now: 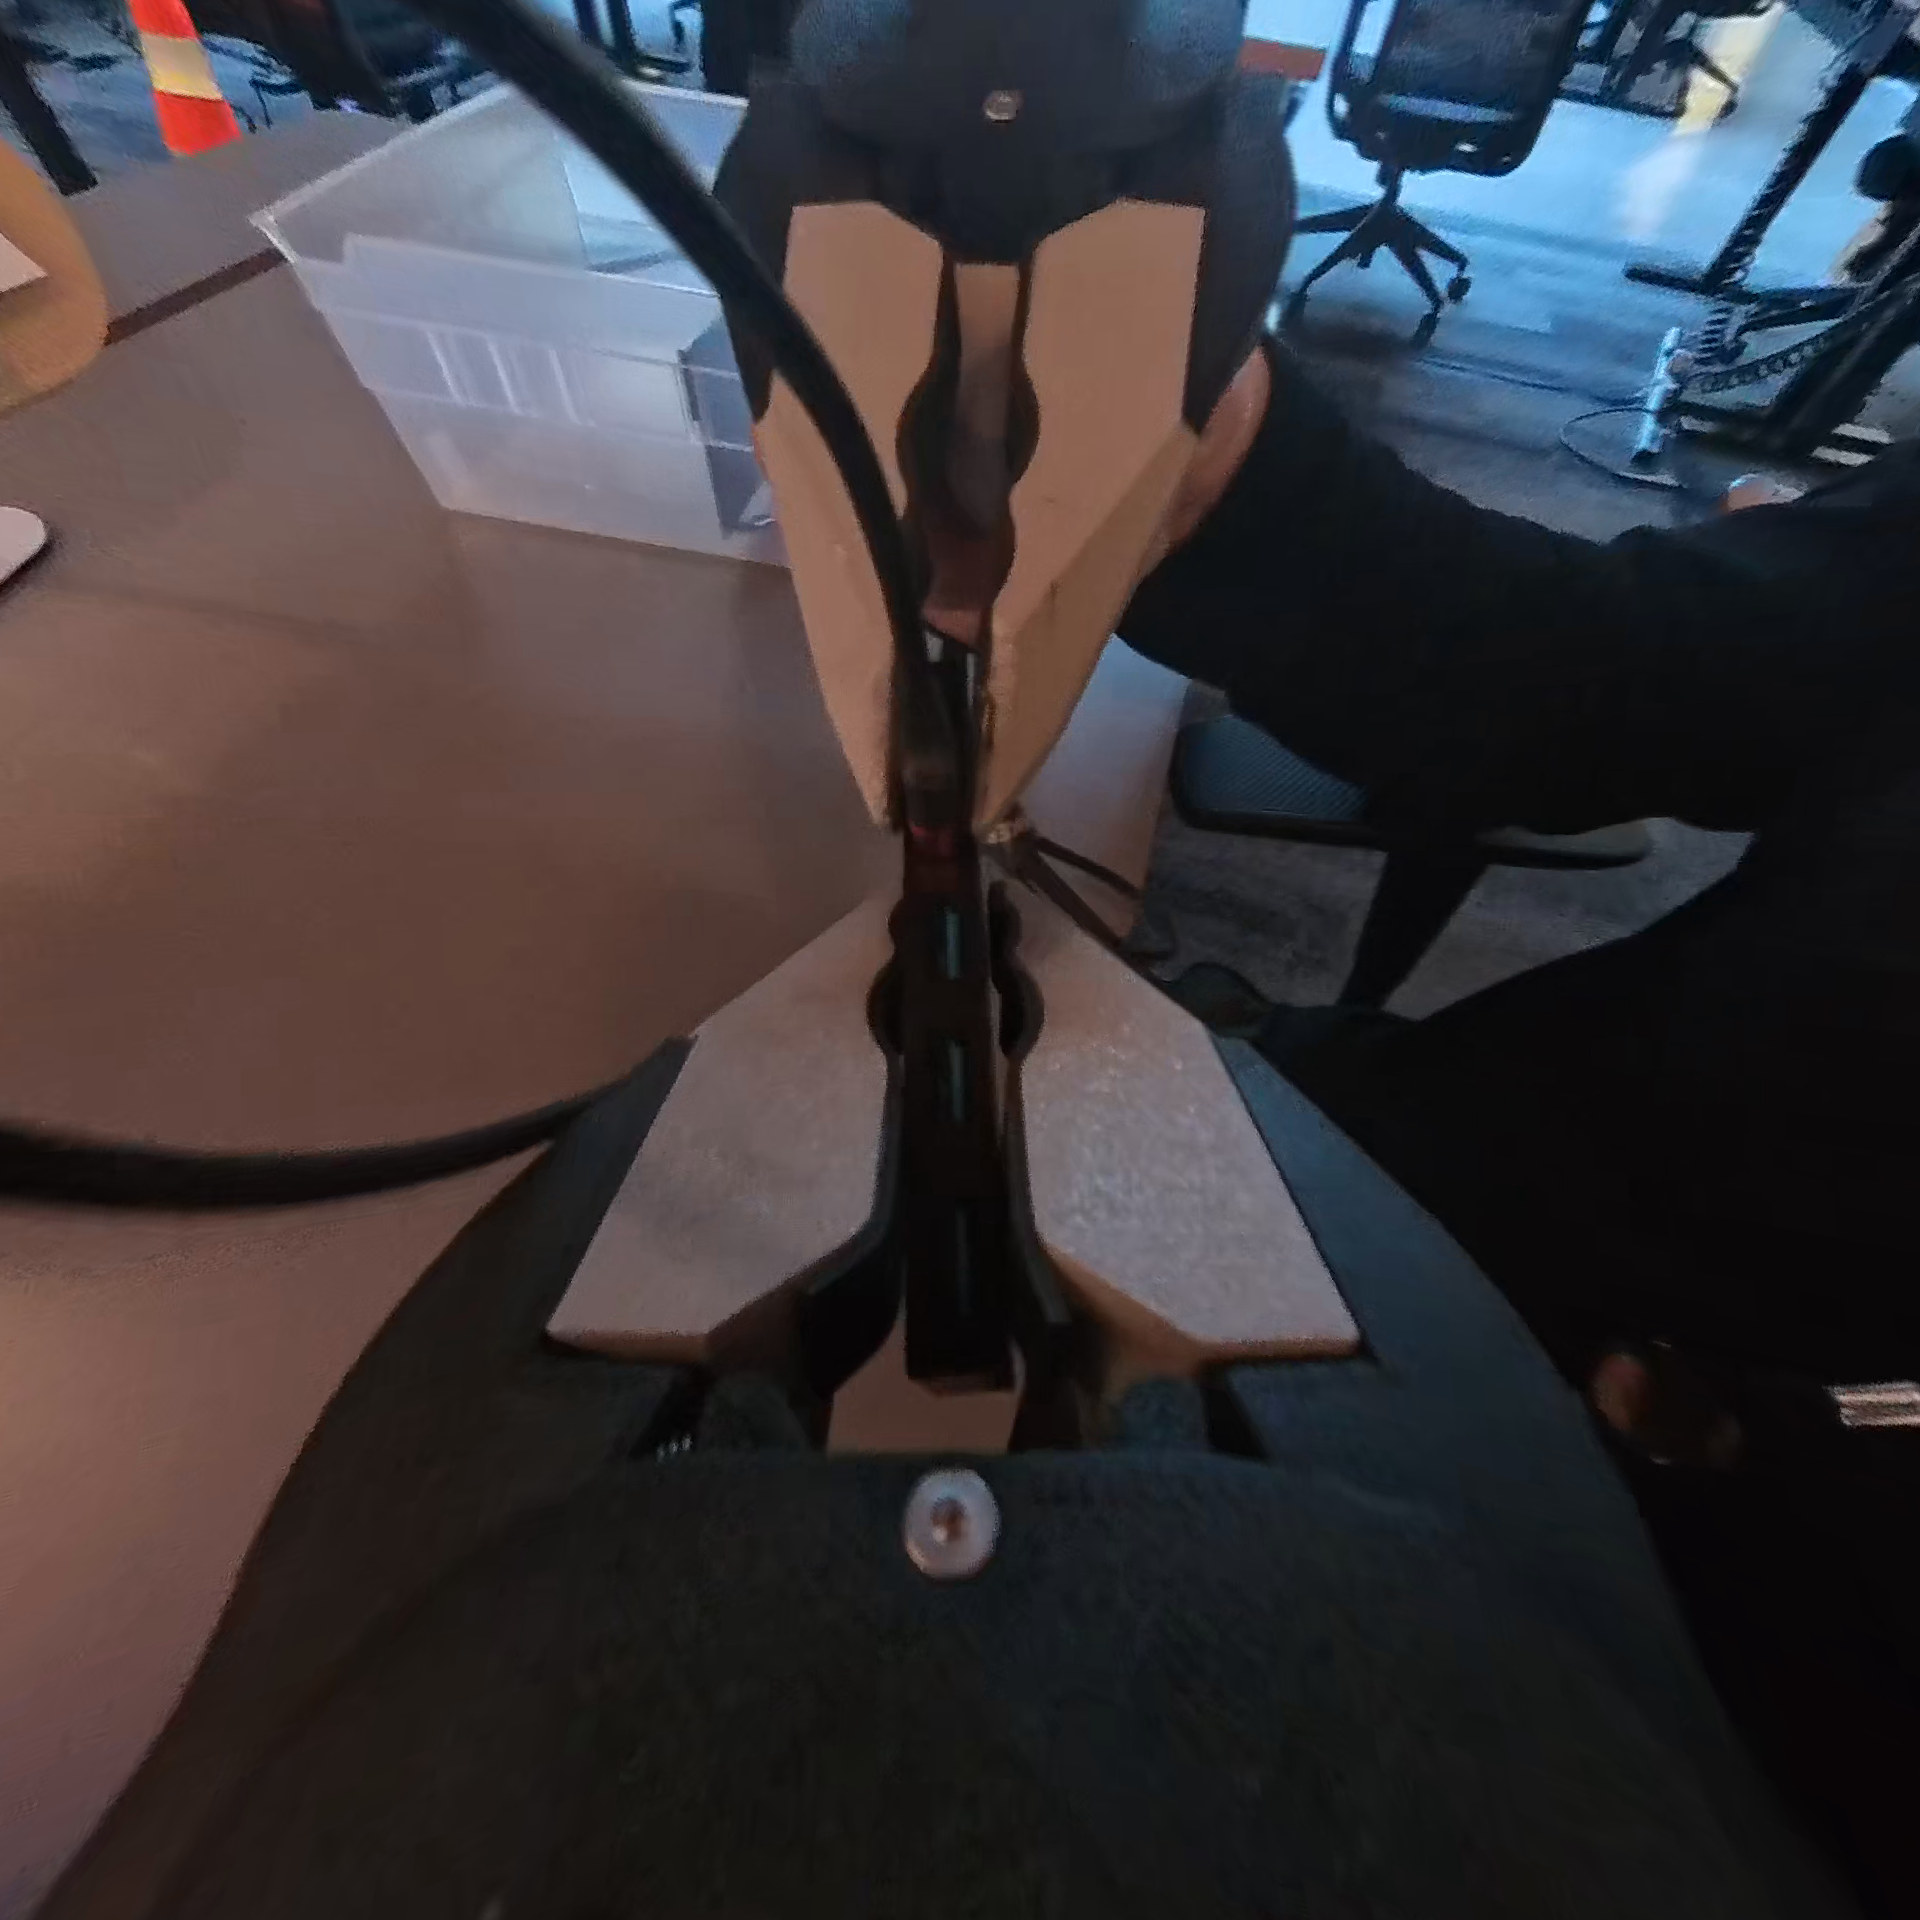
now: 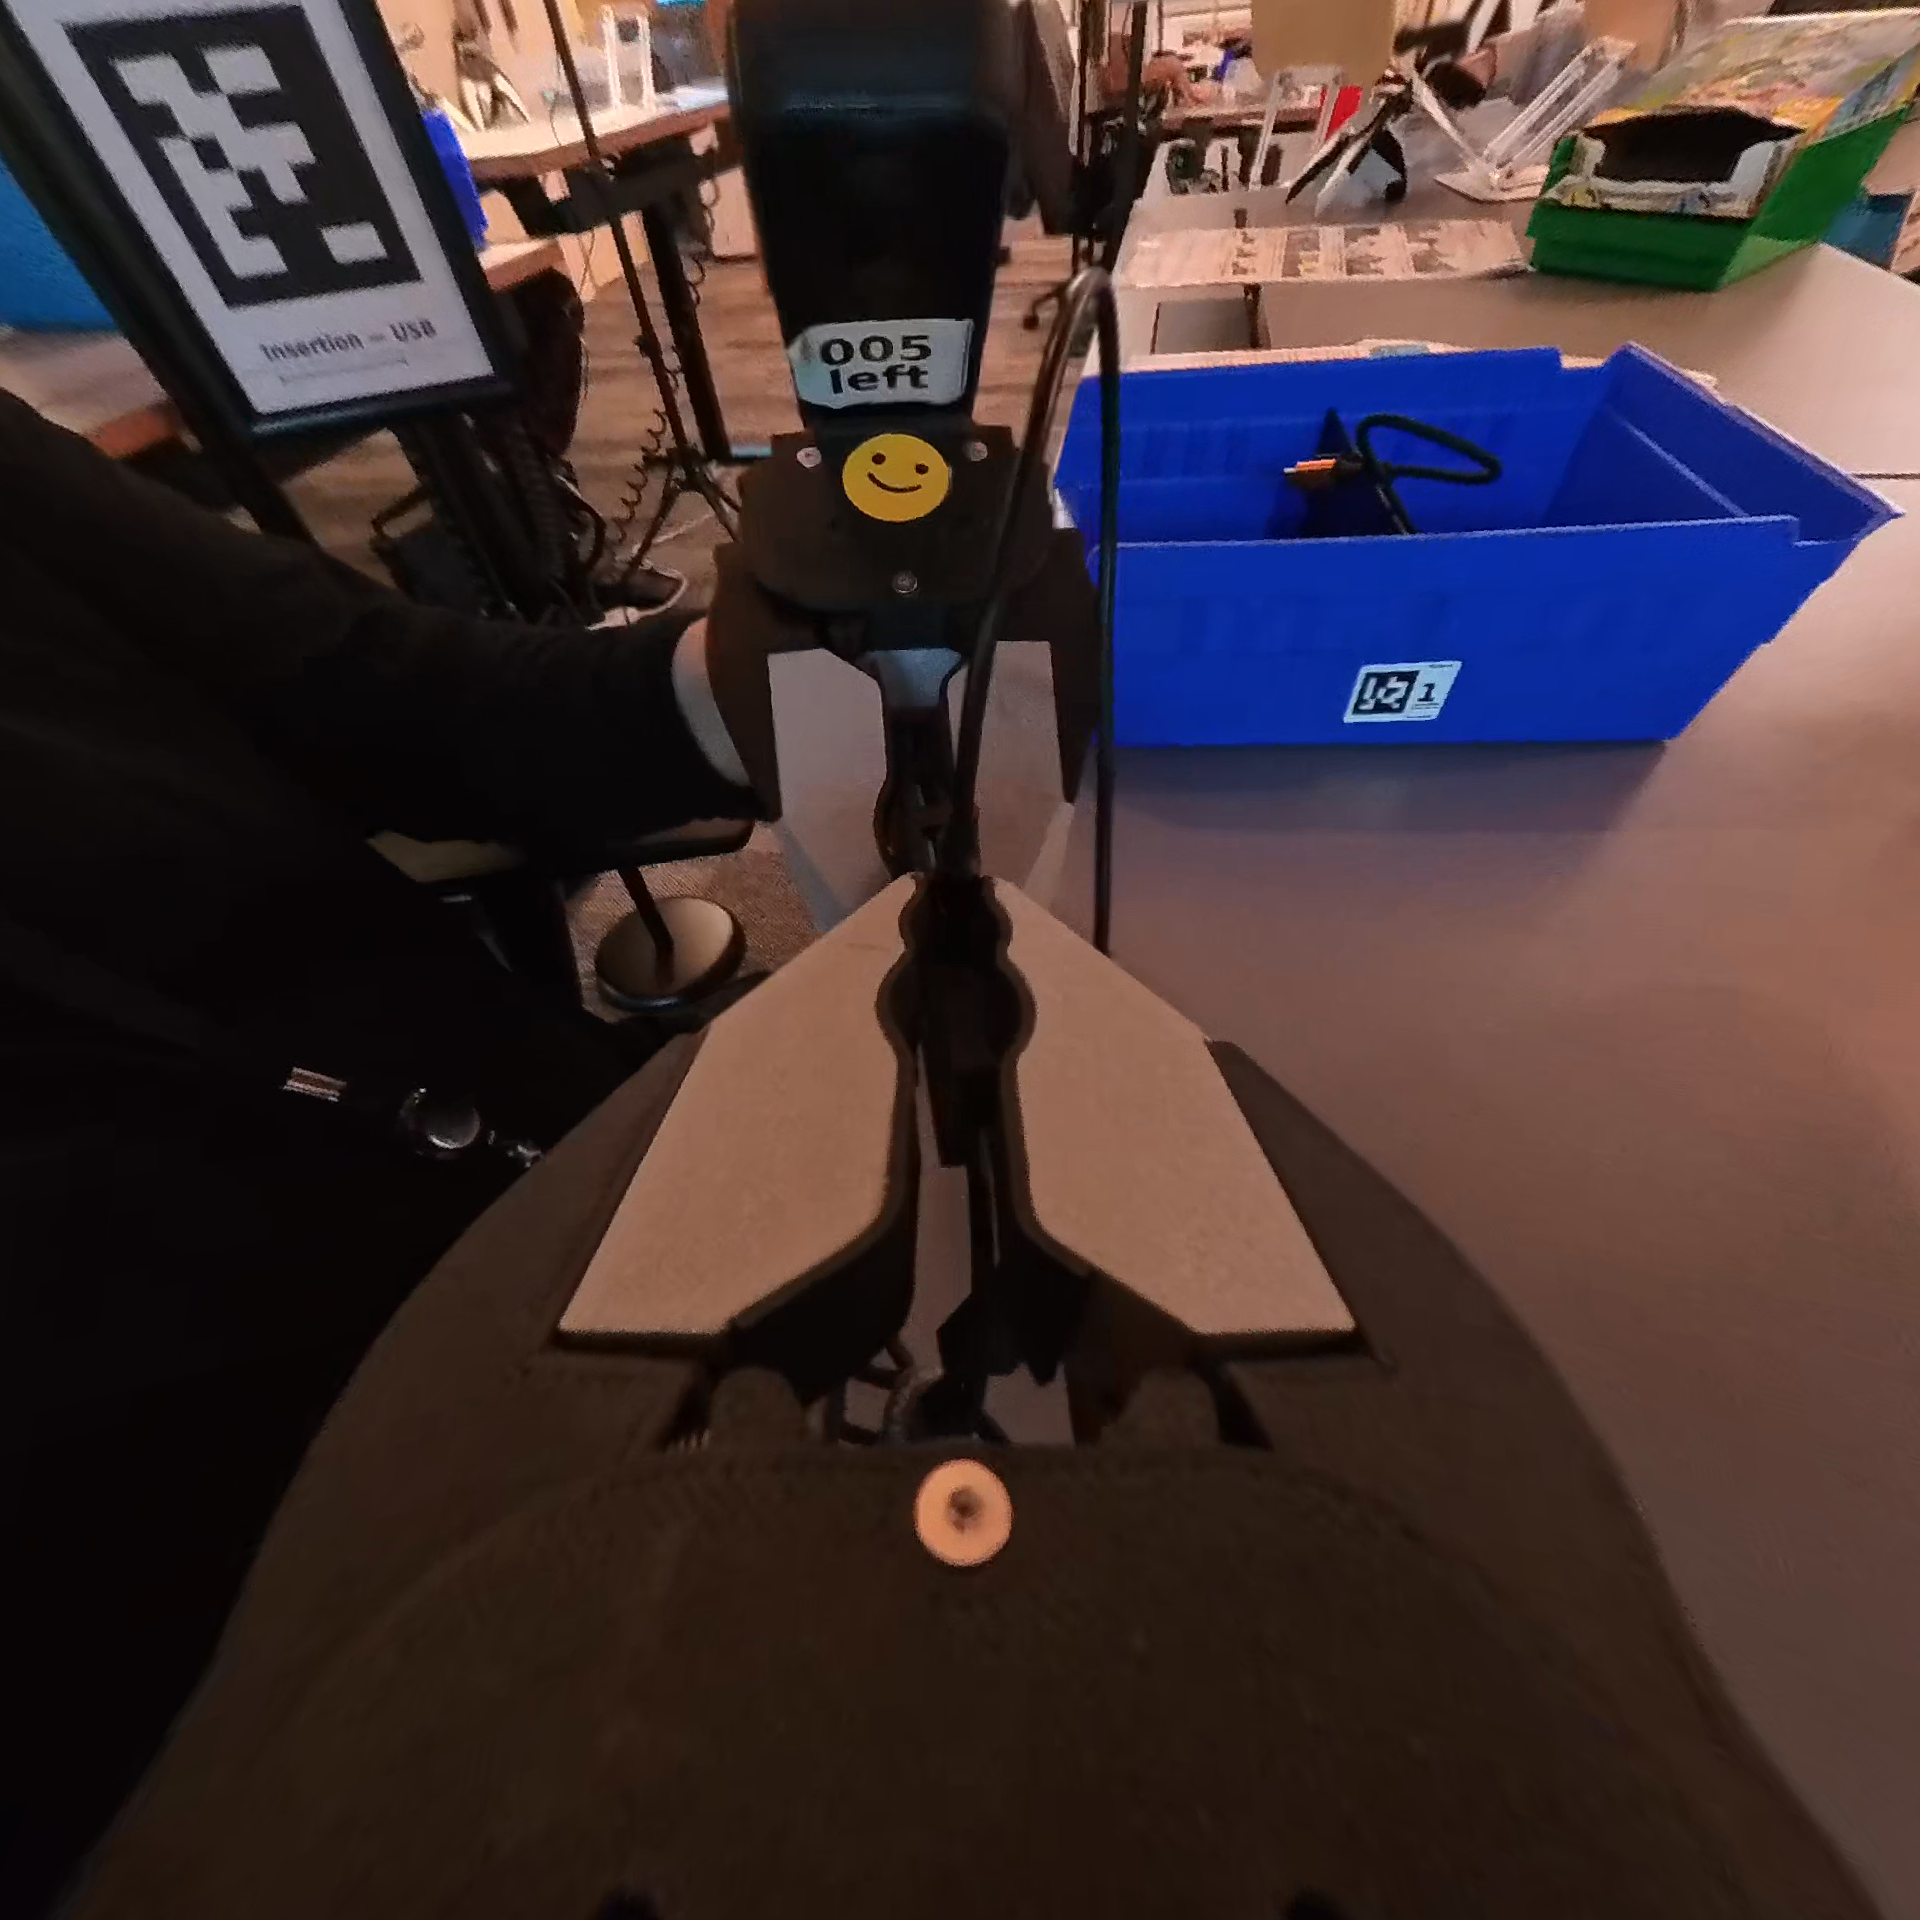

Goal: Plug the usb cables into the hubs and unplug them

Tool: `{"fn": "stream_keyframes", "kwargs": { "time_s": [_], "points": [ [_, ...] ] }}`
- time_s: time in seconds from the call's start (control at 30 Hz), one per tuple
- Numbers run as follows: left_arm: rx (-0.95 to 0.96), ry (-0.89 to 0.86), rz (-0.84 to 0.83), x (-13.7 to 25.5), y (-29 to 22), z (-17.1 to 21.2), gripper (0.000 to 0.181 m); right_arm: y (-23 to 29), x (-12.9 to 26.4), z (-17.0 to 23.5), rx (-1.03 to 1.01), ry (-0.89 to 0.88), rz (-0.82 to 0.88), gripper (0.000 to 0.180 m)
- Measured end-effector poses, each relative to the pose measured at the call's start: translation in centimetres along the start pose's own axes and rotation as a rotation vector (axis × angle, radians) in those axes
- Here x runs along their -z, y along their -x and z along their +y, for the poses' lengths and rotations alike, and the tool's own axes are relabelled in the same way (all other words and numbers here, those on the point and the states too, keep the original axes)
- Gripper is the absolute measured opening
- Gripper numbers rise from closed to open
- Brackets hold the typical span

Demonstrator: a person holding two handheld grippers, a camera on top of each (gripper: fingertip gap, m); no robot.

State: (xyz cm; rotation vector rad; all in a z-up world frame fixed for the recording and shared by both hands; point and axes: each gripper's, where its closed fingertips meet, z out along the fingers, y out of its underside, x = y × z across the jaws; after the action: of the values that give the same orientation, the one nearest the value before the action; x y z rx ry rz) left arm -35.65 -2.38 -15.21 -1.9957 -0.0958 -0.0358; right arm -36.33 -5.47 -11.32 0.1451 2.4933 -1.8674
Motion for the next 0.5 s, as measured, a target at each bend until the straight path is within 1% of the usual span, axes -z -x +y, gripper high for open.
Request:
{"fn": "stream_keyframes", "kwargs": {
  "time_s": [0.13,0.27,0.4,0.5],
  "points": [
    [0.023,0.025,-0.09,-0.1,1.4,0.7,0.009,-0.9,-0.4,0.6,-0.038,-0.005,0.015,0.005],
    [0.064,-0.002,-0.088,-0.4,1.7,1.3,0.01,-1.3,-0.6,1.0,-0.07,-0.032,-0.003,0.005],
    [0.076,-0.068,-0.079,0.6,1.9,0.5,0.01,-1.5,-1.1,-0.2,-0.108,-0.156,-0.011,0.003],
    [0.057,-0.044,-0.106,1.1,1.9,0.5,0.01,-1.5,-1.2,-0.8,-0.136,-0.211,-0.033,0.003]
  ]
}}
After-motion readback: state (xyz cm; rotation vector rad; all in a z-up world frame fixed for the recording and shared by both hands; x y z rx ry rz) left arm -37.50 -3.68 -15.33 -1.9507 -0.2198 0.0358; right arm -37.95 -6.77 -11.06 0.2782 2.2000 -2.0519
